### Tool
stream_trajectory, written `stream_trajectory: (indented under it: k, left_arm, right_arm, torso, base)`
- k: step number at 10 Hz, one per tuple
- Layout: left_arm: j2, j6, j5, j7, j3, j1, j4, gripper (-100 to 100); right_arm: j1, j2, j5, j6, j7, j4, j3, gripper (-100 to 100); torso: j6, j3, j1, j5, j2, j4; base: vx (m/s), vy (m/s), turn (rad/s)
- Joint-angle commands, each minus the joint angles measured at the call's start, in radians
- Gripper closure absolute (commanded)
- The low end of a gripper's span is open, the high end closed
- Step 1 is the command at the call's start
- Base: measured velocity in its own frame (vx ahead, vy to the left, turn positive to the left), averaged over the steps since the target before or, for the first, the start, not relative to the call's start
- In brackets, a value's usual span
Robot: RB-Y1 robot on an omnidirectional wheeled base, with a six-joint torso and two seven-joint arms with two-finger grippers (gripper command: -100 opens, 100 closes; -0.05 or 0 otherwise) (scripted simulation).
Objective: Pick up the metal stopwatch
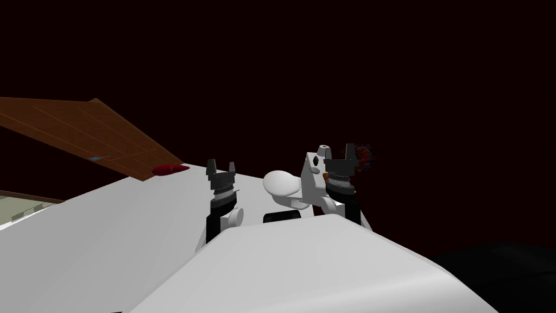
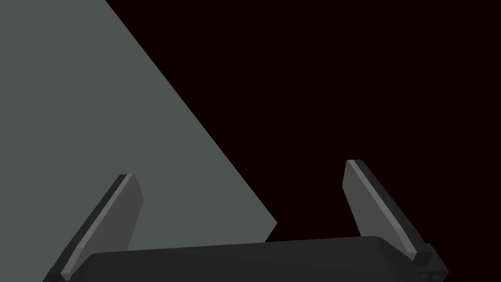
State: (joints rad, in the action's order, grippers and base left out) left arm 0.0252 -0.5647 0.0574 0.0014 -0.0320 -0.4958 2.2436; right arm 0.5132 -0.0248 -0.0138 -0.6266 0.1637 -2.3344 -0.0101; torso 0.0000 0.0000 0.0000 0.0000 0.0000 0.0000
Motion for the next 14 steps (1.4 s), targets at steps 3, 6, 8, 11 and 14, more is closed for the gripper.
stream_trajectory:
  k: [3,6,8,11,14]
  left_arm:
    - [0.0,0.0,0.0,0.0,0.0,0.0,0.0,0]
    - [0.0,0.0,0.0,0.0,0.0,0.0,0.0,0]
    - [0.0,0.0,0.0,0.0,0.0,0.0,0.0,0]
    - [0.0,0.0,0.0,0.0,0.0,0.0,0.0,0]
    - [0.0,0.0,0.0,0.0,0.0,0.0,0.0,0]
  right_arm:
    - [-0.011,0.106,-0.042,0.007,0.048,0.024,0.013,-100]
    - [-0.031,0.168,-0.113,0.02,0.128,0.064,0.035,-100]
    - [-0.04,0.181,-0.142,0.026,0.163,0.08,0.044,-100]
    - [-0.059,0.2,-0.209,0.038,0.24,0.117,0.065,-100]
    - [-0.08,0.213,-0.285,0.051,0.327,0.157,0.087,-100]
  torso:
    - [0.0,0.001,0.0,0.0,0.001,0.0]
    - [0.0,0.002,0.001,0.0,0.003,0.001]
    - [0.0,0.003,0.002,0.0,0.006,0.001]
    - [0.0,0.003,0.002,0.0,0.005,0.001]
    - [0.0,0.003,0.002,0.0,0.006,0.001]
  base:
    - [-0.022,0.008,-0.001]
    - [-0.058,0.023,-0.004]
    - [-0.075,0.03,-0.006]
    - [-0.064,0.025,-0.007]
    - [-0.079,0.029,-0.009]
